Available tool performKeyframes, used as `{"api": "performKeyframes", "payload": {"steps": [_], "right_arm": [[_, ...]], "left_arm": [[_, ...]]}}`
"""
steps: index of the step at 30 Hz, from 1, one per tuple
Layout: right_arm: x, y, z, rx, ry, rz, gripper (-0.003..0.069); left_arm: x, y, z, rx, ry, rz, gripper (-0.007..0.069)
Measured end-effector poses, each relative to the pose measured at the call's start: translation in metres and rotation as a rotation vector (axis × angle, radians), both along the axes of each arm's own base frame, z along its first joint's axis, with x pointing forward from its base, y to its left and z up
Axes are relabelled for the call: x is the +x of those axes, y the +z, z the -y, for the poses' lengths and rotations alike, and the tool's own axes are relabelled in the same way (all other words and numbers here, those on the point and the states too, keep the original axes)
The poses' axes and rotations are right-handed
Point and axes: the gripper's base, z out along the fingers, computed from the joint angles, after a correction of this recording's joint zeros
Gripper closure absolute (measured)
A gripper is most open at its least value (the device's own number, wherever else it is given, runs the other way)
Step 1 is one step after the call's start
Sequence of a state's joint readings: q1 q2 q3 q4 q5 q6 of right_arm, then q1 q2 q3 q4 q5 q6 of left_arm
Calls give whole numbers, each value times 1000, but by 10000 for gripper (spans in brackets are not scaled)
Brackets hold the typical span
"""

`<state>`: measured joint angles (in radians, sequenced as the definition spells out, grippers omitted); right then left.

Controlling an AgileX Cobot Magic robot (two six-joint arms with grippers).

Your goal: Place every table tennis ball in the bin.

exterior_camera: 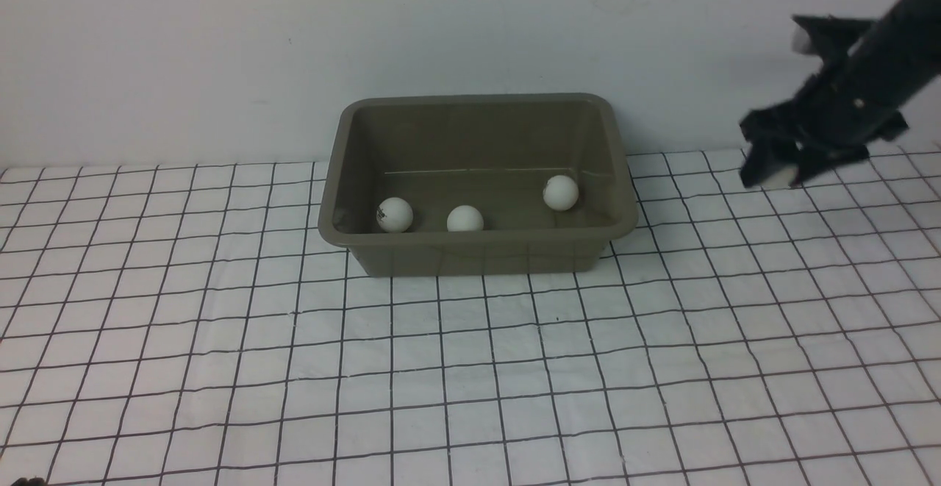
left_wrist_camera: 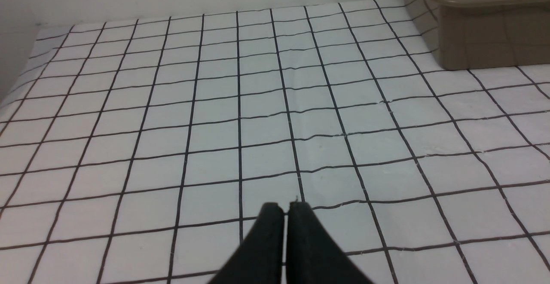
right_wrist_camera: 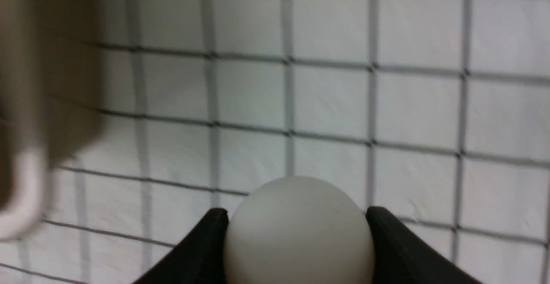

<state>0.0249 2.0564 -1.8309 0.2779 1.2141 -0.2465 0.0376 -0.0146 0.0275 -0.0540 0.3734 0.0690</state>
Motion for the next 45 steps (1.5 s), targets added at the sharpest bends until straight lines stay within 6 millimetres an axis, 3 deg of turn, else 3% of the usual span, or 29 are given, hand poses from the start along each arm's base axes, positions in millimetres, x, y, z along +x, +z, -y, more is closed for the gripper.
{"api": "performKeyframes", "payload": {"steps": [3, 5, 8, 11, 15, 21, 26, 34, 41, 45], "right_arm": [[3, 38, -52, 45, 112, 122, 295], [2, 43, -60, 47, 132, 140, 295], [-3, 58, -109, 44, 235, 224, 295], [-6, 50, -140, 16, 300, 253, 295], [-2, 20, -160, -14, 342, 206, 295], [6, -14, -162, -47, 349, 130, 266], [7, -16, -162, -48, 349, 129, 175], [6, -15, -159, -72, 344, 115, 165], [2, 16, -145, -214, 358, 160, 245], [-9, 71, -121, -324, 286, 293, 414]], "left_arm": [[0, 0, 0, 0, 0, 0, 629], [0, 0, 0, 0, 0, 0, 629], [0, 0, 0, 0, 0, 0, 629], [0, 0, 0, 0, 0, 0, 629], [0, 0, 0, 0, 0, 0, 629], [0, 0, 0, 0, 0, 0, 629], [0, 0, 0, 0, 0, 0, 629], [0, 0, 0, 0, 0, 0, 629], [0, 0, 0, 0, 0, 0, 629], [0, 0, 0, 0, 0, 0, 629]]}}
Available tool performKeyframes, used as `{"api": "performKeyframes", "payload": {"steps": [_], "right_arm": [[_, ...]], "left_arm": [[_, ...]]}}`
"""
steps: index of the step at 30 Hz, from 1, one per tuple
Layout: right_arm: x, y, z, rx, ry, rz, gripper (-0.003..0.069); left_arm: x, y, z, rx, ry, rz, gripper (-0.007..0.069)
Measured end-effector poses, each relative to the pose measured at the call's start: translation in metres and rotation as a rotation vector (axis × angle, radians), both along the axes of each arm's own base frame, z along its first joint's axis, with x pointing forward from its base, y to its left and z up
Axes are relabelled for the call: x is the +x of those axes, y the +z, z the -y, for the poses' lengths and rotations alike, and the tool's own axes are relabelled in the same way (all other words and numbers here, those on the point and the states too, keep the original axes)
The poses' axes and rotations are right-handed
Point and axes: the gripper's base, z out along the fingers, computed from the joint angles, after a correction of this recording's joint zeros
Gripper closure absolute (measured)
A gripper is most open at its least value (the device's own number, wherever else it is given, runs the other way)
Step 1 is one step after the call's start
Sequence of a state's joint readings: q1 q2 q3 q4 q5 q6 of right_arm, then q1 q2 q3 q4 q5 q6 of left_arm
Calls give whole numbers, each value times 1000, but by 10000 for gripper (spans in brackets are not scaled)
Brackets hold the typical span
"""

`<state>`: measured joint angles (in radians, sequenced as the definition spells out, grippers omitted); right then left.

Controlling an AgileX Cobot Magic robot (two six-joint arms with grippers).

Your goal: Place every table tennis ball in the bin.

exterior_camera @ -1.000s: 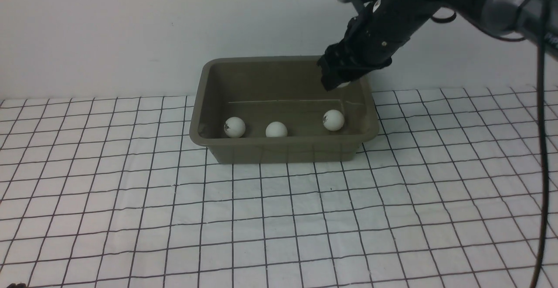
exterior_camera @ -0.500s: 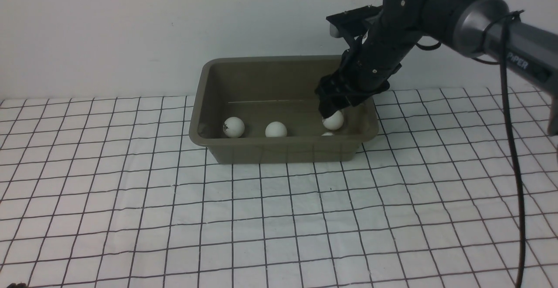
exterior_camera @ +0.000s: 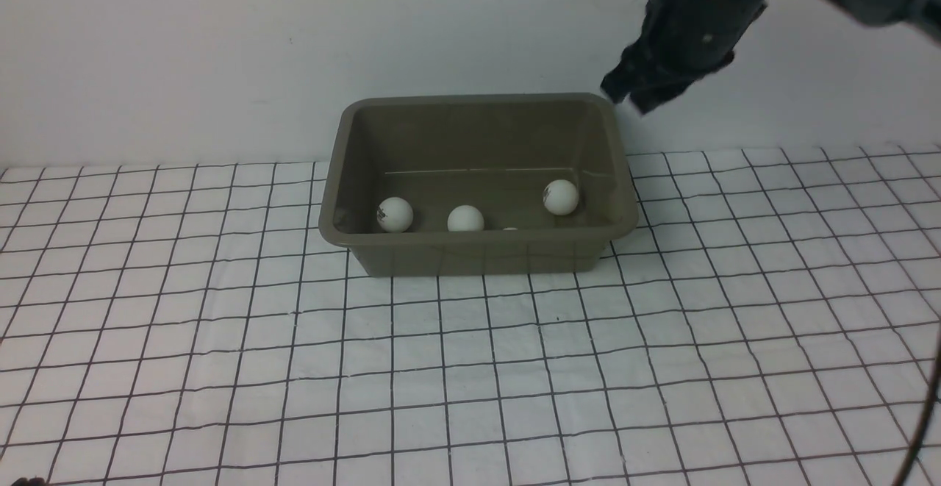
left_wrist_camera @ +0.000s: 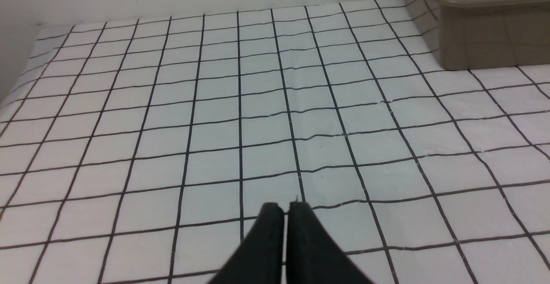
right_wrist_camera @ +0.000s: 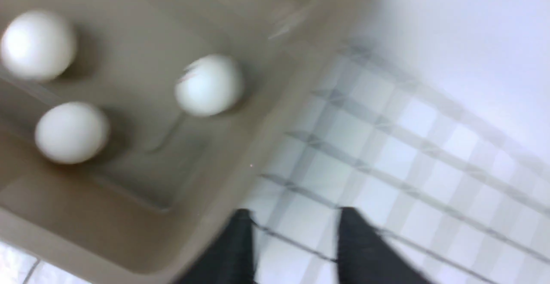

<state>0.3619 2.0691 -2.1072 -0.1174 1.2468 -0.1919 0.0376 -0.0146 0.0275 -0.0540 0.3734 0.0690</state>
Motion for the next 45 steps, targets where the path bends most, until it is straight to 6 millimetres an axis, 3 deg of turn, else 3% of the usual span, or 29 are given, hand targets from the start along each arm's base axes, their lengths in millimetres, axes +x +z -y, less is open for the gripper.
{"api": "performKeyframes", "payload": {"steps": [2, 3, 4, 5, 11, 13, 15, 17, 19, 21, 23, 26, 28, 29, 31, 34, 35, 38, 42, 45], "right_arm": [[-3, 10, 4, 3, -8, 23, 460], [-21, 53, 23, 33, -38, 109, 584], [-21, 53, 23, 33, -38, 109, 584], [-38, 84, 38, 61, -58, 175, 640], [-96, 158, 69, 151, -77, 341, 673], [-138, 194, 79, 199, -62, 434, 673], [-167, 215, 85, 231, -44, 493, 673], [-220, 245, 95, 289, -5, 600, 673], [-259, 257, 103, 319, 23, 657, 673], [-284, 256, 108, 332, 34, 666, 673], [-318, 242, 117, 335, 40, 655, 675], [-335, 217, 121, 327, 37, 611, 675], [-344, 182, 123, 321, 29, 569, 675], [-345, 179, 124, 322, 27, 568, 675], [-358, 143, 127, 351, 8, 581, 675], [-367, 127, 129, 383, -3, 614, 675], [-370, 107, 130, 406, -12, 612, 675], [-376, 84, 130, 431, -18, 606, 675], [-384, 35, 129, 456, -19, 528, 675], [-387, 22, 128, 472, -17, 503, 675]], "left_arm": [[0, 0, 0, 0, 0, 0, 629], [0, 0, 0, 0, 0, 0, 629], [0, 0, 0, 0, 0, 0, 629], [0, 0, 0, 0, 0, 0, 629], [0, 0, 0, 0, 0, 0, 629], [0, 0, 0, 0, 0, 0, 629], [0, 0, 0, 0, 0, 0, 629], [0, 0, 0, 0, 0, 0, 629], [0, 0, 0, 0, 0, 0, 629], [0, 0, 0, 0, 0, 0, 629], [0, 0, 0, 0, 0, 0, 629], [0, 0, 0, 0, 0, 0, 629], [0, 0, 0, 0, 0, 0, 629], [0, 0, 0, 0, 0, 0, 629], [0, 0, 0, 0, 0, 0, 629], [0, 0, 0, 0, 0, 0, 629], [0, 0, 0, 0, 0, 0, 629], [0, 0, 0, 0, 0, 0, 629], [0, 0, 0, 0, 0, 0, 629], [0, 0, 0, 0, 0, 0, 629]]}}
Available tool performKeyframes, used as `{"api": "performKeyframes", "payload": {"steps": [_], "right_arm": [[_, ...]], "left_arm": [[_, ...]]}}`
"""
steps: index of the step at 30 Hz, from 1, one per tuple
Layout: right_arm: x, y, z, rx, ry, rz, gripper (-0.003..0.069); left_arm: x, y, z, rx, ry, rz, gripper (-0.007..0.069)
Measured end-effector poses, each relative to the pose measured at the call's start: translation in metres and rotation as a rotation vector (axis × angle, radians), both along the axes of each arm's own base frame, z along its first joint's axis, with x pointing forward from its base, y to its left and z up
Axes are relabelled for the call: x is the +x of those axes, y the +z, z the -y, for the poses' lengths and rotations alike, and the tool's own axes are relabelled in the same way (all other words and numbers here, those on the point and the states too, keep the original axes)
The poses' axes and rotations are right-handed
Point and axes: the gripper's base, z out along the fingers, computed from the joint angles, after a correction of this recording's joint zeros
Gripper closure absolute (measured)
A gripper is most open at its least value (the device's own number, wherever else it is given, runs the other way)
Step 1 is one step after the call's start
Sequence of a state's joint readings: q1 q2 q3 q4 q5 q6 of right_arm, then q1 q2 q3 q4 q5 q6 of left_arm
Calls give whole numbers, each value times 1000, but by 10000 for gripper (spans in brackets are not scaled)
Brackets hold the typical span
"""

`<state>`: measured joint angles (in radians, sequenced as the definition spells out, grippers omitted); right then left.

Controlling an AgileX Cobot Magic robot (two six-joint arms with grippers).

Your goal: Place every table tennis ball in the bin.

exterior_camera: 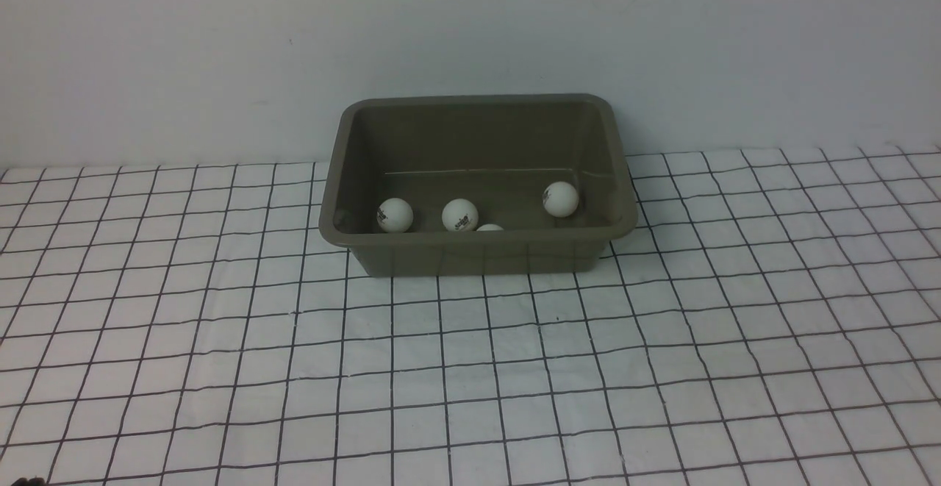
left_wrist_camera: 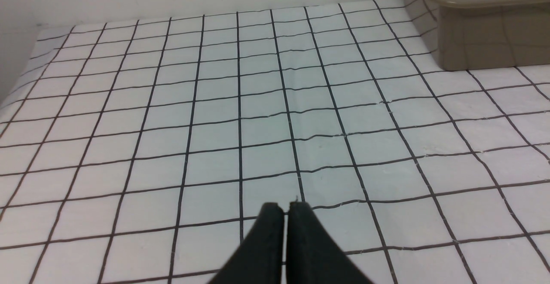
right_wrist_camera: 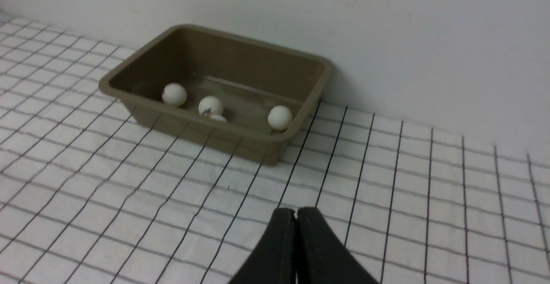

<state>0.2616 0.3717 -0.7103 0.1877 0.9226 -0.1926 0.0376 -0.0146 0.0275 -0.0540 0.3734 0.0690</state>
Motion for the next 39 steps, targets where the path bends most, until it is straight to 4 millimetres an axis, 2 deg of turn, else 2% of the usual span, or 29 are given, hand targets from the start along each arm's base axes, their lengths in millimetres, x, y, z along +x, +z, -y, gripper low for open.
{"api": "performKeyframes", "payload": {"steps": [4, 13, 17, 20, 24, 27, 30, 32, 36, 39], "right_arm": [[-2, -14, -3, 36, 25, -53, 676], [-5, -23, -4, 10, 38, -131, 676], [-4, -25, -3, -16, 37, -133, 676], [4, -35, 2, -51, -41, -86, 676], [10, -55, 9, -38, -170, -3, 676], [8, -73, 13, -23, -229, 82, 676], [3, -102, 15, -3, -256, 151, 676], [2, -122, 15, 14, -265, 170, 676], [1, -147, 15, 41, -272, 165, 676], [1, -156, 15, 46, -272, 145, 676]], "left_arm": [[0, 0, 0, 0, 0, 0, 629], [0, 0, 0, 0, 0, 0, 629], [0, 0, 0, 0, 0, 0, 629], [0, 0, 0, 0, 0, 0, 629], [0, 0, 0, 0, 0, 0, 629], [0, 0, 0, 0, 0, 0, 629], [0, 0, 0, 0, 0, 0, 629], [0, 0, 0, 0, 0, 0, 629], [0, 0, 0, 0, 0, 0, 629], [0, 0, 0, 0, 0, 0, 629]]}}
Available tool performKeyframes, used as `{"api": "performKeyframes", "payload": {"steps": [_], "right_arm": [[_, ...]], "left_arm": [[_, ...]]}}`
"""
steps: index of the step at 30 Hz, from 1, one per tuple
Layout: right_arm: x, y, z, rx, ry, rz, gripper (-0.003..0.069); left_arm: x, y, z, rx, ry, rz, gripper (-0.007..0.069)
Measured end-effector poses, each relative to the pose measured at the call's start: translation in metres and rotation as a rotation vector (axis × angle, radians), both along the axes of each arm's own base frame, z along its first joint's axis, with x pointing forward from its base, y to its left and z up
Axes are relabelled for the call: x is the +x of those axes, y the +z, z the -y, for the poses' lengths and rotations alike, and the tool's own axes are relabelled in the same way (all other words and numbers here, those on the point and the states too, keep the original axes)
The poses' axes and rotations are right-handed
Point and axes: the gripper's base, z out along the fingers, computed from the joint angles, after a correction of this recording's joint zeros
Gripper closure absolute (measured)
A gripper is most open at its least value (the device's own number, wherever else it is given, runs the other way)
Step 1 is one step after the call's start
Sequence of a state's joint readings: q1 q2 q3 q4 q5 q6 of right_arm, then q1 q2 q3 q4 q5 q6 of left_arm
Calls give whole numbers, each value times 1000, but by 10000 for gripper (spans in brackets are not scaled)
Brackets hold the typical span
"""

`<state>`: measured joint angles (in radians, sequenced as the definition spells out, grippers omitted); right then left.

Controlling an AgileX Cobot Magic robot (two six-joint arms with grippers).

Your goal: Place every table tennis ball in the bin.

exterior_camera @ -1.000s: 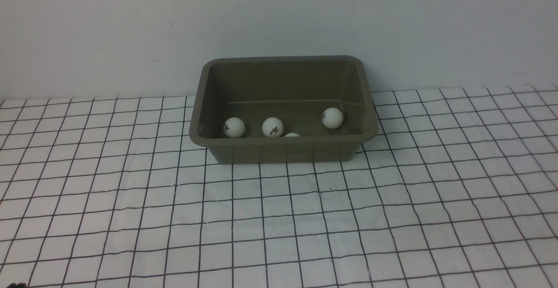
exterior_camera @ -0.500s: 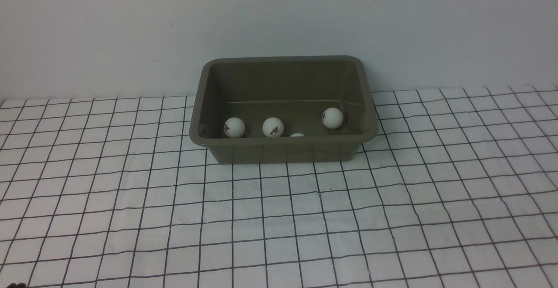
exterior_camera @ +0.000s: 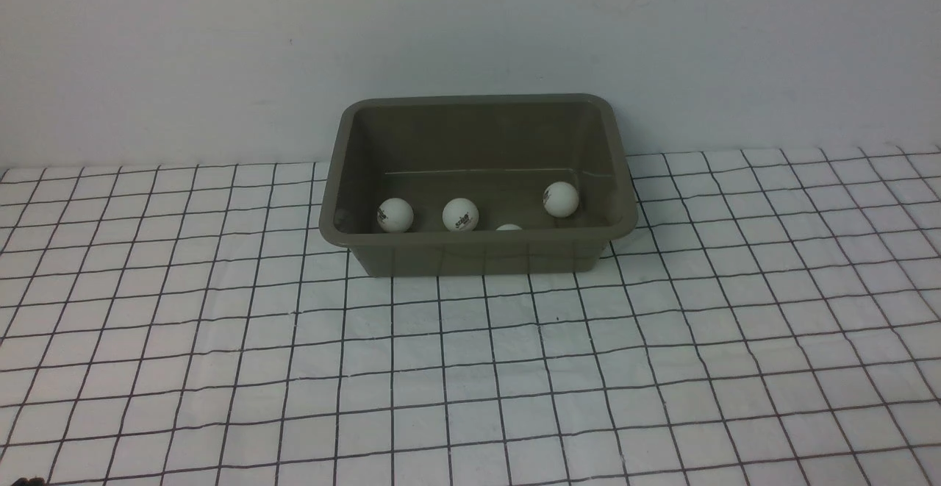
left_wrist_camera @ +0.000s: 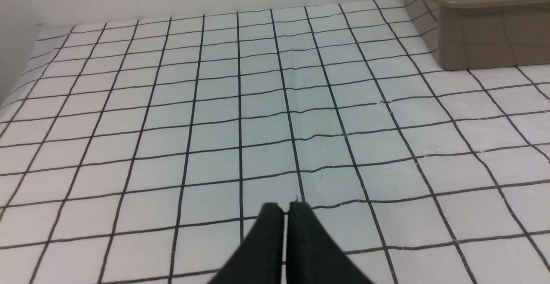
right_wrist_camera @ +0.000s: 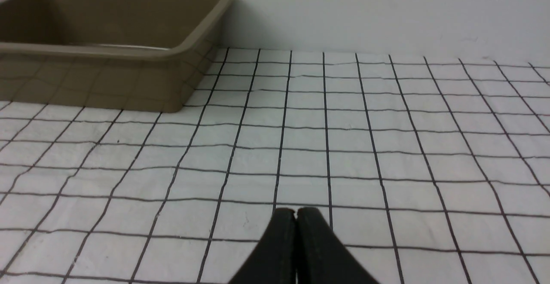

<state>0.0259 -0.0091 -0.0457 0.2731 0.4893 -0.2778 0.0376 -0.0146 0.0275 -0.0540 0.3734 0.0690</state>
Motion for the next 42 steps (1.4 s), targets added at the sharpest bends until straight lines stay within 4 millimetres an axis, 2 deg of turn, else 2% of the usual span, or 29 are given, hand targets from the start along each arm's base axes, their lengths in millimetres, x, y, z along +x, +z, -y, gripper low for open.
{"api": "performKeyframes", "payload": {"steps": [6, 42], "right_arm": [[2, -16, 0, 10, -3, -36, 676], [3, -15, 1, 16, -13, -2, 676]], "left_arm": [[0, 0, 0, 0, 0, 0, 629], [0, 0, 0, 0, 0, 0, 629]]}}
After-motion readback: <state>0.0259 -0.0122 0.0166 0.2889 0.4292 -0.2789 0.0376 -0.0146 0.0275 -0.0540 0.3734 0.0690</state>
